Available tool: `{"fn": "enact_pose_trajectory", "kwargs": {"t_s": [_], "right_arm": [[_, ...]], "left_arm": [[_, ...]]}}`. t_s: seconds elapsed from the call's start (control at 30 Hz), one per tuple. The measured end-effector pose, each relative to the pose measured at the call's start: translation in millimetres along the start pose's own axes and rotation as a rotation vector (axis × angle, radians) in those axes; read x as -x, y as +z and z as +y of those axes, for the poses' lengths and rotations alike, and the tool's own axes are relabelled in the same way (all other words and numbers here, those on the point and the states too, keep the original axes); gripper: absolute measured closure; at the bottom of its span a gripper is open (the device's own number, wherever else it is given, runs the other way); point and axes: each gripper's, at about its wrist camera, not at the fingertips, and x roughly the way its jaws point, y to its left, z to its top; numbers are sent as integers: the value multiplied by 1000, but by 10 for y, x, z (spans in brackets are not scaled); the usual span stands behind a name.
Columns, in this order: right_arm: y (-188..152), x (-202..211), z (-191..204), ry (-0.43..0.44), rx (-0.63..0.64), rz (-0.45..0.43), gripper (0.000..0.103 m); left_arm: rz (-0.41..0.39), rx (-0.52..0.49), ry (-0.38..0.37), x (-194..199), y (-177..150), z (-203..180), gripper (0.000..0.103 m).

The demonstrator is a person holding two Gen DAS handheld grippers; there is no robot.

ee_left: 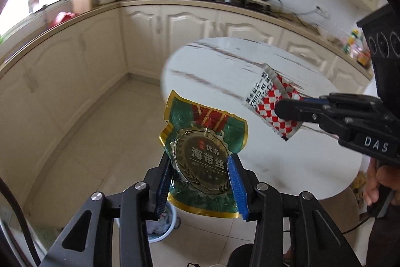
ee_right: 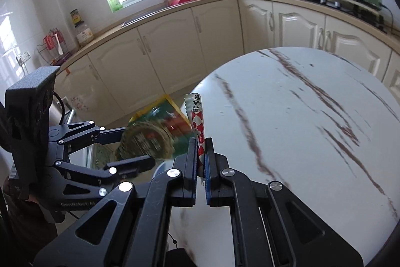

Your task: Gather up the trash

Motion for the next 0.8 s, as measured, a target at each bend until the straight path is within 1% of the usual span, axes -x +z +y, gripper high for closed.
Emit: {"fn": "enact_pose_trajectory", "kwargs": {"t_s": [0.07, 0.1, 0.2, 0.23, 0.27, 0.3, 0.33, 0.4, 0.43, 0.47, 0.5, 0.53, 0.57, 0.63, 0.7, 0.77, 0.8], "right_arm": [[30, -217, 305, 22, 31, 19, 97], [33, -352, 453, 23, 51, 37, 97], [12, -799, 739, 45, 56, 90, 97], [-1, -927, 834, 31, 67, 105, 97], [-16, -1028, 908, 23, 81, 120, 97], [-36, -1141, 975, 31, 85, 138, 97], [-49, -1251, 1018, 37, 87, 155, 97], [-75, -1510, 1085, 31, 98, 185, 97], [-92, -1640, 1095, 35, 103, 199, 97], [-121, -1851, 1107, 32, 103, 224, 97], [-195, -2090, 1072, 27, 87, 258, 97], [-258, -2267, 1043, 32, 72, 277, 97], [-372, -2519, 1011, 21, 73, 317, 97], [-571, -2926, 923, 33, 49, 400, 97], [-767, -3263, 817, 39, 15, 458, 97], [-931, -3543, 727, 52, -13, 503, 97], [-1002, -3659, 696, 43, -12, 517, 96]], "left_arm": [[1, 32, 6, 95, -117, 206, 63], [25, 60, 15, 61, -167, 316, 63], [53, 111, -20, -39, -328, 496, 65], [54, 135, -37, -18, -409, 572, 70], [52, 145, -41, 5, -457, 669, 83], [65, 160, -46, 12, -513, 771, 90], [76, 176, -27, 5, -560, 907, 92], [87, 223, -20, -84, -674, 1202, 91], [131, 255, -20, -200, -727, 1363, 91], [166, 266, 4, -317, -810, 1476, 91], [184, 276, 32, -430, -909, 1595, 92], [228, 300, 31, -554, -1008, 1705, 94], [265, 318, 26, -667, -1121, 1805, 94], [313, 341, 35, -863, -1346, 1966, 94], [358, 376, 33, -1029, -1538, 2118, 94], [388, 402, 43, -1181, -1699, 2265, 94], [404, 416, 40, -1237, -1793, 2331, 94]]}}
